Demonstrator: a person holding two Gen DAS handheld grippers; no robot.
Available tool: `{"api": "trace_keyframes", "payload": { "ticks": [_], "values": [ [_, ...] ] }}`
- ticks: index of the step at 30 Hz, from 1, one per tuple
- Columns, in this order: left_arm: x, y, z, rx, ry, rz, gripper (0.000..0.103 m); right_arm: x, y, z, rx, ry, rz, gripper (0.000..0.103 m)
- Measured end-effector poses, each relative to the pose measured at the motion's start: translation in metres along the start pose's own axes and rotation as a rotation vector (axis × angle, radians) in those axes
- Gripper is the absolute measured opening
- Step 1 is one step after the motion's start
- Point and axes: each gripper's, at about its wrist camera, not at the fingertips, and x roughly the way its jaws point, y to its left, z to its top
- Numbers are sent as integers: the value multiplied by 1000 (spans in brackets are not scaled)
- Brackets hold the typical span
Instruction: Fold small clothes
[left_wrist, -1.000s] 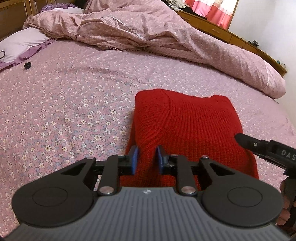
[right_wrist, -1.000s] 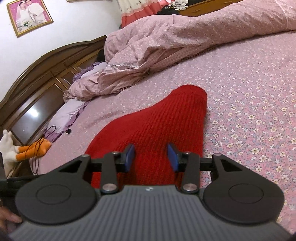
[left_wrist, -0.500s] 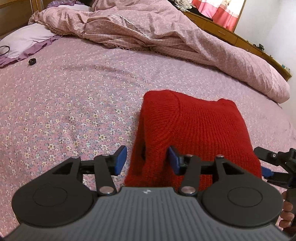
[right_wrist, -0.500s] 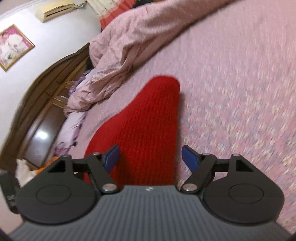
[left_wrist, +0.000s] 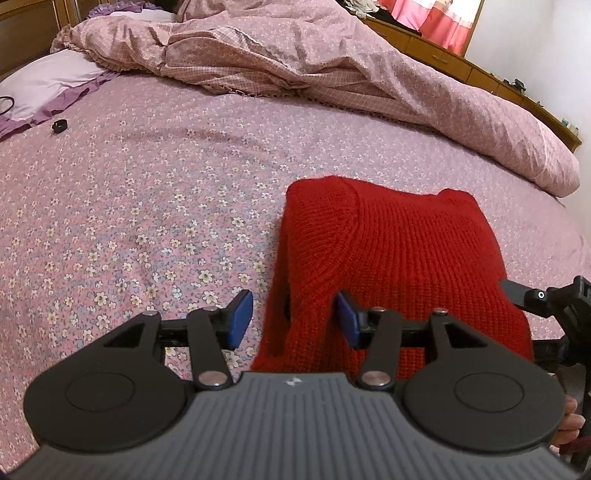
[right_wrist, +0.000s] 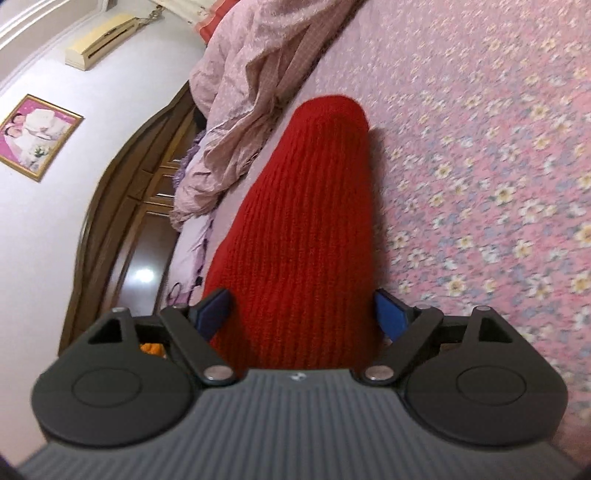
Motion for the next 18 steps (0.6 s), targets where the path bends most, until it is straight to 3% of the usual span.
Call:
{"api": "trace_keyframes", "payload": {
  "ticks": [12, 18],
  "values": [
    [2, 1, 0, -9, 2, 8, 56, 16, 14, 2, -40, 24, -2, 88],
    [3, 3, 0, -17, 2, 12, 56, 15, 26, 4, -107, 4, 1, 76]
  ]
}}
